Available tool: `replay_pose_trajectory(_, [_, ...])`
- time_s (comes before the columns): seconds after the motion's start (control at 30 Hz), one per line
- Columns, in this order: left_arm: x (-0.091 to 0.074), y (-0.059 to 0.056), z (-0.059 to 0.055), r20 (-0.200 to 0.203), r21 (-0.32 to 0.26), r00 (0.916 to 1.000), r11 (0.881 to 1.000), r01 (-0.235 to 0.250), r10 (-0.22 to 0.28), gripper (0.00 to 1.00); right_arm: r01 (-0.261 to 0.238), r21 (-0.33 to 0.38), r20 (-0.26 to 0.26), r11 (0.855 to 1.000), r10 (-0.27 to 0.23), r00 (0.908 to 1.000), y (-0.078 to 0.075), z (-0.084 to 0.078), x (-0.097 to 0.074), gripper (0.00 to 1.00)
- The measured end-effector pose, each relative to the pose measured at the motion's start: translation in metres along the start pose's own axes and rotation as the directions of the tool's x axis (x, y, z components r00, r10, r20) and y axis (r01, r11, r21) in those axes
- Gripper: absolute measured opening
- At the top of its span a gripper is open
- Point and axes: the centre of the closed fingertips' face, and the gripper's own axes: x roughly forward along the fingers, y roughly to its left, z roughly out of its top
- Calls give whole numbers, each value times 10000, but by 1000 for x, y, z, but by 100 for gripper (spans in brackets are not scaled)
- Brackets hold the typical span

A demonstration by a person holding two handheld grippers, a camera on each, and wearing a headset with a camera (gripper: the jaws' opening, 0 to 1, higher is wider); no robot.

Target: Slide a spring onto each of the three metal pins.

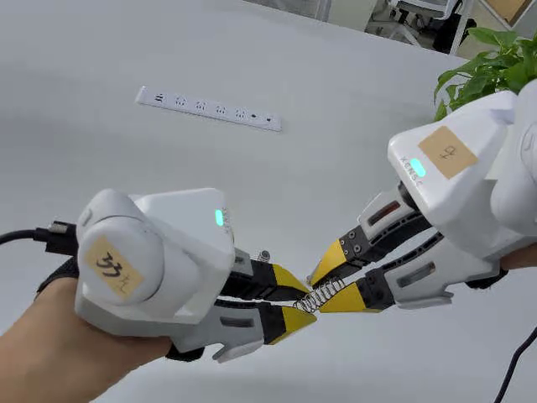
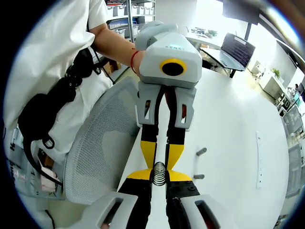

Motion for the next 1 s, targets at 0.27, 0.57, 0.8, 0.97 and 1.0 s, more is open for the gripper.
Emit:
replay_pose_trajectory(0.27, [-6, 4, -6, -7, -69, 9998, 9998, -191, 191, 15, 95, 120, 32, 9999, -96, 9999, -2, 1, -2, 6])
replay_pose_trajectory(0.57, [-28, 17, -18, 10, -389, 9977, 9970, -673, 674, 25, 516, 487, -151, 9975, -509, 9986, -17, -13, -12, 6])
replay_pose_trajectory(0.8, [-52, 32, -30, 2, -587, 9919, 9902, -1269, 1271, 33, 932, 887, -559, 9917, -885, 9945, -34, -31, -17, 6])
replay_pose_trajectory(0.97, [-70, 42, -41, -18, -749, 9860, 9832, -1664, 1667, 40, 1241, 1216, -1067, 9848, -1113, 9880, -45, -48, -19, 6])
replay_pose_trajectory(1.0, [-73, 45, -43, -47, -788, 9843, 9812, -1764, 1766, 42, 1293, 1242, -1150, 9838, -1151, 9867, -47, -50, -20, 6])
